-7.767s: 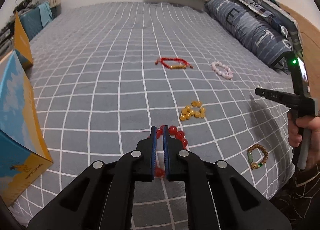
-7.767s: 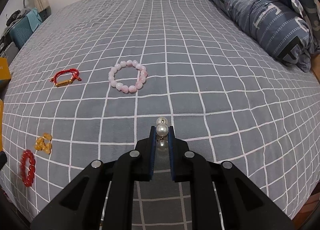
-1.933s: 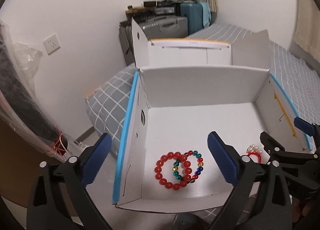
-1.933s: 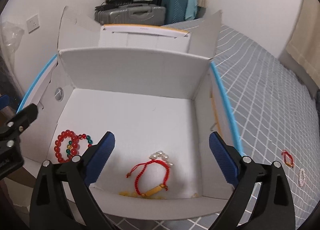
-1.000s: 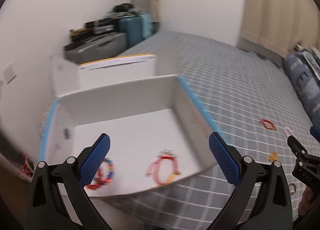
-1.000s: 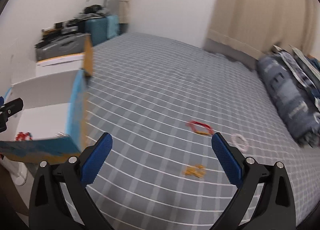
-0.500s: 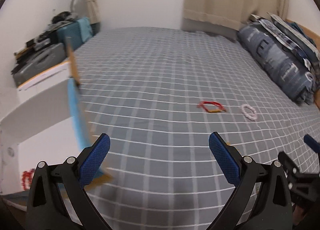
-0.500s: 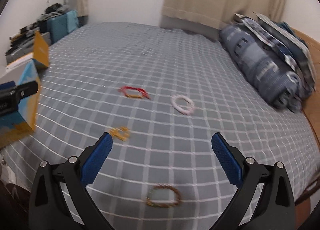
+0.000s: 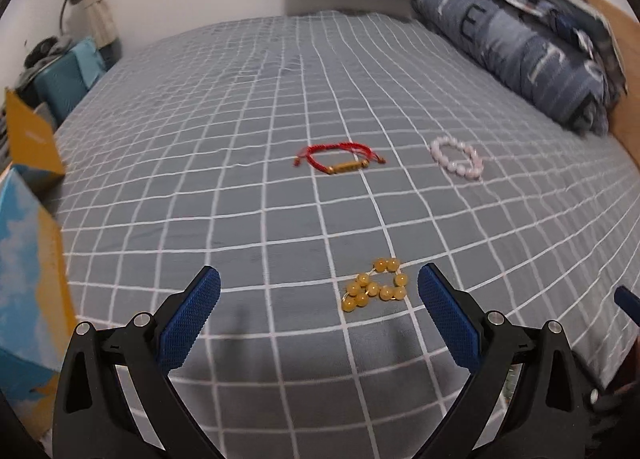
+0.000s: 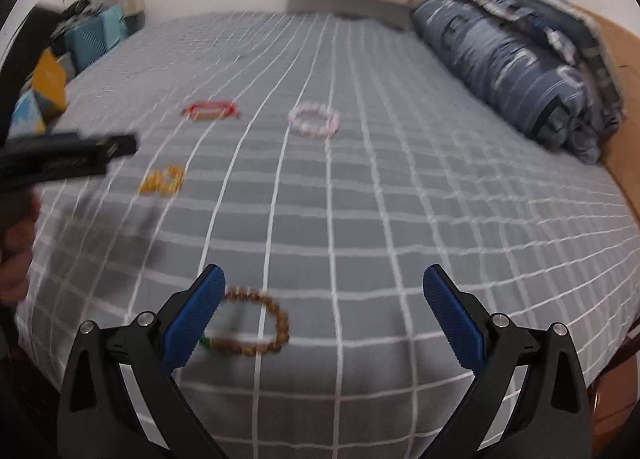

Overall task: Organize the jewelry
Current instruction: 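Move both open tools back over the remaining bracelets on the bed, then grasp the wooden bead bracelet with the right tool while the left tool grasps the amber bead bracelet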

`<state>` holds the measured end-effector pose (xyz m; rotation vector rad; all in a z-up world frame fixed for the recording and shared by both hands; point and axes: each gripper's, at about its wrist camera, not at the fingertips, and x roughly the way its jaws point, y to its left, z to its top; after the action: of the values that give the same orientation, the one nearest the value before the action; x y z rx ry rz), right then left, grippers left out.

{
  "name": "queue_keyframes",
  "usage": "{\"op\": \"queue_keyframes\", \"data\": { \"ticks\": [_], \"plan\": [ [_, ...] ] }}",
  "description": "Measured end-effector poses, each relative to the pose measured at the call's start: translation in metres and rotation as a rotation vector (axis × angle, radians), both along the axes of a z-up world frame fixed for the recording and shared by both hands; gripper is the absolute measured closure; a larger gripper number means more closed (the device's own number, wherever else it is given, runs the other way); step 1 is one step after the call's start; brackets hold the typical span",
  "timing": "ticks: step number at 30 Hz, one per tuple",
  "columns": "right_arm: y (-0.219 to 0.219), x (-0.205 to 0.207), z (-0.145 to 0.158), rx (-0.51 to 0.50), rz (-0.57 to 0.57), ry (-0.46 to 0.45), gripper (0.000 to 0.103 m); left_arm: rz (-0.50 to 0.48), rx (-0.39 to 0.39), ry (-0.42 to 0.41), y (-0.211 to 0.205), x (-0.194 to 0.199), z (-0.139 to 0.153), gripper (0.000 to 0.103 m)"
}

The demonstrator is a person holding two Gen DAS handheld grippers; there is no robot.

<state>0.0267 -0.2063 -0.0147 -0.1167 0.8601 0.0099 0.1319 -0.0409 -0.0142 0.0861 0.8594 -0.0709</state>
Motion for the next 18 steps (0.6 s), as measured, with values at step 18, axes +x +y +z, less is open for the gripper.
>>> {"op": "queue_keyframes", "data": {
  "ticks": [18],
  "plan": [
    [0.004, 0.006, -0.039, 0.025, 0.039, 0.100, 0.025, -0.043, -0.037, 0.050, -0.022, 0.021, -0.047, 0.006]
  ]
}}
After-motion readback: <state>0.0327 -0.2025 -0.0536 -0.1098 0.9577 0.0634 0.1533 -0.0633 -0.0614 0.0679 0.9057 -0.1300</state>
